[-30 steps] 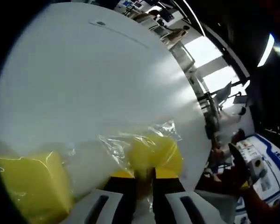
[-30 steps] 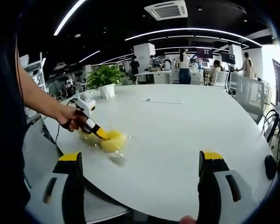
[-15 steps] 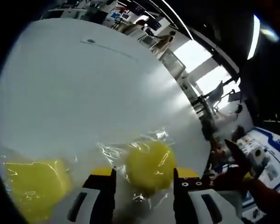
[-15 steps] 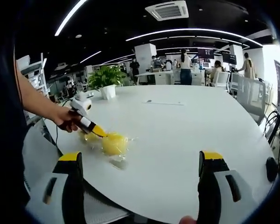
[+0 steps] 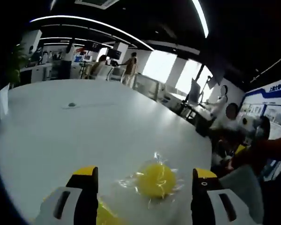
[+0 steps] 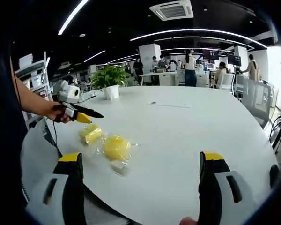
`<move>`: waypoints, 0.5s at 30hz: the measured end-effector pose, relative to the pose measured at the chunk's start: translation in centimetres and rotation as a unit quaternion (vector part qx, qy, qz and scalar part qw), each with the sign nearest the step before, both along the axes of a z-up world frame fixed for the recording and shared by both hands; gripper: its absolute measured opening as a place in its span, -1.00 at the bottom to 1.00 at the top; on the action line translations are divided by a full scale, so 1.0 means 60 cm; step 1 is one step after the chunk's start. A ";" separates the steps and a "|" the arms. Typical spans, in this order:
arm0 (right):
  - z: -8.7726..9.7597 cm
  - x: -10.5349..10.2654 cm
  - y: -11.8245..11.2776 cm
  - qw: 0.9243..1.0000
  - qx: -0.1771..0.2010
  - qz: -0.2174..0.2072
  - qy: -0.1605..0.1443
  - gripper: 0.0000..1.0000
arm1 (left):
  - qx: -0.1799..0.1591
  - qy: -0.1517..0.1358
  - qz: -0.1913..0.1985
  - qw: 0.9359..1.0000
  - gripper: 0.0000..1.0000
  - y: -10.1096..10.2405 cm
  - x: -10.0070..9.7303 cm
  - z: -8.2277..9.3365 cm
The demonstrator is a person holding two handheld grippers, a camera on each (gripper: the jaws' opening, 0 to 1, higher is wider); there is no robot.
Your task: Compare the silicone blocks by pressing each to a similar depth, holding the contact briefly, and releasing to observe deformation and rebound differences across the visible hardness samples.
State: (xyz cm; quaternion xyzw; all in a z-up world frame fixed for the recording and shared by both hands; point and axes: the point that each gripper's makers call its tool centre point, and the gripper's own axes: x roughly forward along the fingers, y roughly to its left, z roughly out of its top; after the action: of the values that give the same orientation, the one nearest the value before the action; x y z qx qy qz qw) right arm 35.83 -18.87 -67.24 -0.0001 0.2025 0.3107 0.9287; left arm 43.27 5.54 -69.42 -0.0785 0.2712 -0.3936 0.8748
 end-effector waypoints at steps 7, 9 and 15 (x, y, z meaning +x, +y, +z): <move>0.008 0.011 0.005 1.000 0.002 0.003 -0.007 0.93 | 0.046 -0.032 0.039 0.998 0.81 0.110 -0.001 0.009; 0.008 0.012 0.008 1.000 0.001 0.006 -0.007 0.93 | 0.049 -0.026 0.043 0.998 0.87 0.137 -0.016 0.006; 0.000 0.007 0.021 1.000 -0.010 0.022 -0.006 0.93 | 0.083 -0.058 0.060 0.993 1.00 0.214 -0.051 0.013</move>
State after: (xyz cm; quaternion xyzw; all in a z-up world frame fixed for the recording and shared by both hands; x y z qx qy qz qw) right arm 36.26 -17.64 -67.27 -0.0153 0.2002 0.3292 0.9227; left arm 40.23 18.40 -68.67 0.0011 0.2470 -0.3206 0.9145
